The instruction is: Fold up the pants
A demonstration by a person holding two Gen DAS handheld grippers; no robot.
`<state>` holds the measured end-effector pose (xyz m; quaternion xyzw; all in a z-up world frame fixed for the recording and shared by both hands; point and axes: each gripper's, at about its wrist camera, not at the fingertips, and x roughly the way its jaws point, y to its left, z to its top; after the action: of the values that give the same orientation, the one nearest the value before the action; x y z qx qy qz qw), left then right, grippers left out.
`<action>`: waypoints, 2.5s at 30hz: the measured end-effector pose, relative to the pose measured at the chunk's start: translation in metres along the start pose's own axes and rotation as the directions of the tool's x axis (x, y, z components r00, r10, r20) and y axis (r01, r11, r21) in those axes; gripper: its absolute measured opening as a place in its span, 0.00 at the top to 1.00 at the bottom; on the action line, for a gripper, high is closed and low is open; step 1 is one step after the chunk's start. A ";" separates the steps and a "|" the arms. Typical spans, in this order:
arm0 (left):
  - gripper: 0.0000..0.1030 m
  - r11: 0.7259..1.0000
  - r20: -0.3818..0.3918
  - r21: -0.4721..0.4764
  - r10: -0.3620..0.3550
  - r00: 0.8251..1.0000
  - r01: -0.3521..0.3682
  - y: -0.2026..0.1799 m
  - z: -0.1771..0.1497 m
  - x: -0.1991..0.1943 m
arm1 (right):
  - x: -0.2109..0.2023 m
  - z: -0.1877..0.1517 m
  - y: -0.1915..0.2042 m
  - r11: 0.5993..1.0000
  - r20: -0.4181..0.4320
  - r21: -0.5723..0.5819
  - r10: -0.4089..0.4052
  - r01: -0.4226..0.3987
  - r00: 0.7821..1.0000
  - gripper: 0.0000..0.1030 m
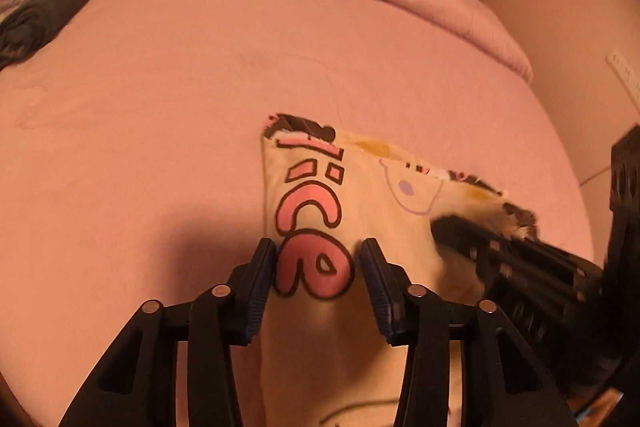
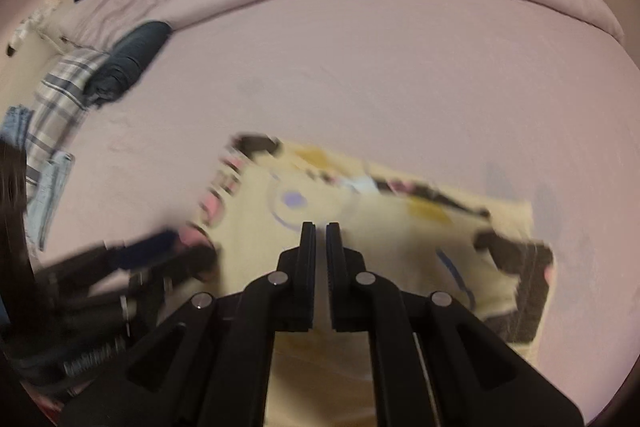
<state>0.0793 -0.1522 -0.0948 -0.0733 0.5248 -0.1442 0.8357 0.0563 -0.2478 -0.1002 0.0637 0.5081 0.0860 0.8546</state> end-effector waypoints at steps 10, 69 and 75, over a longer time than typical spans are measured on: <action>0.57 0.997 0.010 -0.020 0.070 0.997 -0.070 0.009 0.021 0.033 | 0.008 -0.020 -0.024 0.998 0.005 0.056 -0.029 0.028 1.000 1.00; 0.43 0.983 0.026 0.111 0.145 0.989 -0.147 -0.002 -0.017 0.020 | -0.041 -0.051 -0.087 0.968 0.107 0.216 -0.150 0.124 0.983 0.89; 0.43 0.985 0.028 0.110 0.130 0.991 -0.133 0.000 -0.026 -0.005 | -0.076 -0.066 -0.082 0.970 0.166 0.228 -0.128 0.088 0.978 0.59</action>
<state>0.0533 -0.1502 -0.1020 0.0067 0.5111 -0.1171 0.8515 -0.0305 -0.3421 -0.0826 0.1373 0.4379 -0.0237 0.8882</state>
